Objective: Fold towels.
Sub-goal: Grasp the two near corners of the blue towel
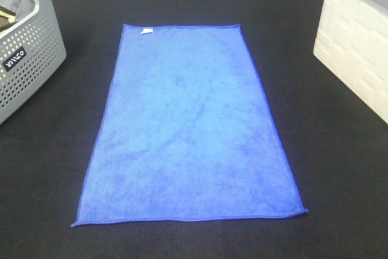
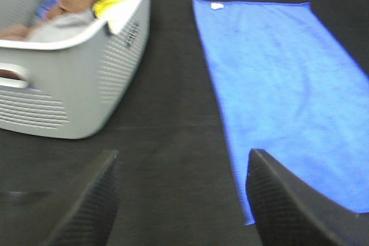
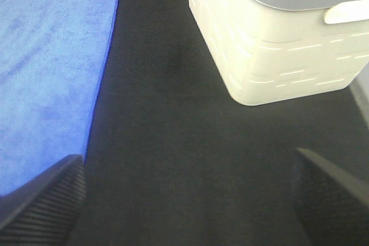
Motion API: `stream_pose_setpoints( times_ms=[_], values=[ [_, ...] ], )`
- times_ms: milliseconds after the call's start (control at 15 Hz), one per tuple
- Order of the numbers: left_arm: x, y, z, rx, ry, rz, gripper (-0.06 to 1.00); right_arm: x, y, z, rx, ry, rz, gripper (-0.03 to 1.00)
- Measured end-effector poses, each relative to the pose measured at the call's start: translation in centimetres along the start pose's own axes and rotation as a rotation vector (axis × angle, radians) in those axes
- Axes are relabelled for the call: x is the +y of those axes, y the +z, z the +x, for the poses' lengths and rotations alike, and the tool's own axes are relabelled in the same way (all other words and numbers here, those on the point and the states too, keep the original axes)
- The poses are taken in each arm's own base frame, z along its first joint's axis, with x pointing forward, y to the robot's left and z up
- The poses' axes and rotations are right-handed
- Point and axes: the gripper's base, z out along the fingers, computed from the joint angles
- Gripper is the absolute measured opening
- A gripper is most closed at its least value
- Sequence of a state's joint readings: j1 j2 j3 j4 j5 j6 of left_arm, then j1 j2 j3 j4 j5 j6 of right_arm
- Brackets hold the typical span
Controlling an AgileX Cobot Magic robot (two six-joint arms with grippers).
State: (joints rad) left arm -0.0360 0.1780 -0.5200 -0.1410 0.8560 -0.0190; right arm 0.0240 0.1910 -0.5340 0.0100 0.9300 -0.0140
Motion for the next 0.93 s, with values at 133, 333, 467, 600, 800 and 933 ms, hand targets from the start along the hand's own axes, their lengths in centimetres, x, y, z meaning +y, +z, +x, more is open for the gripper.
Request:
stream_pose_setpoints(
  times_ms=[133,333,467,600,800,933],
  values=[
    [-0.8,3.4,-1.4,0.095,-0.157,0.092,0.61,0.2,2.4,-1.3,0.077,0.078,-0.024,0.89],
    [-1.2,8.5,-1.6,0.319,-0.261,0.148,0.61,0.6,6.6,-2.2,0.238,0.154,-0.060,0.89],
    [-1.2,12.3,-0.8,0.494,-0.291,0.171,0.61,0.9,10.0,-2.2,0.364,0.211,-0.078,0.89],
    [-1.1,16.5,0.7,0.633,-0.343,0.196,0.61,1.3,14.1,-1.6,0.497,0.228,-0.110,0.89],
    [-0.9,19.5,2.2,0.705,-0.394,0.207,0.61,1.7,17.1,-0.6,0.586,0.237,-0.156,0.89],
    [-0.8,21.8,3.8,0.759,-0.420,0.229,0.61,2.3,19.6,0.6,0.664,0.243,-0.214,0.89]
  ],
)
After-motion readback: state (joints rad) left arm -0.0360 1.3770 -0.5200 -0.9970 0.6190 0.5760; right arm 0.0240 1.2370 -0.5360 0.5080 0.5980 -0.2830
